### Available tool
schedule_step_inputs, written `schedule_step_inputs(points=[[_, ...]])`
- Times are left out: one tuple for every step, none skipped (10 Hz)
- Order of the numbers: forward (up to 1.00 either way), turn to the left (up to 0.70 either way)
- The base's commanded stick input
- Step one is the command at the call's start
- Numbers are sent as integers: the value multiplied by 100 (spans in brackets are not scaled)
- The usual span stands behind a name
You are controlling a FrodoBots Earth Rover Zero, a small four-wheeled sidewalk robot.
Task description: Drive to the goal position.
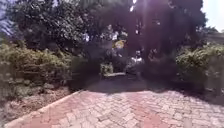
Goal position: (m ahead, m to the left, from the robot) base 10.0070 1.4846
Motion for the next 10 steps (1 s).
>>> schedule_step_inputs(points=[[70, -13], [70, 0], [70, 0], [70, 0], [70, 0], [70, 0], [70, 0], [70, 0], [70, 0], [70, 0]])
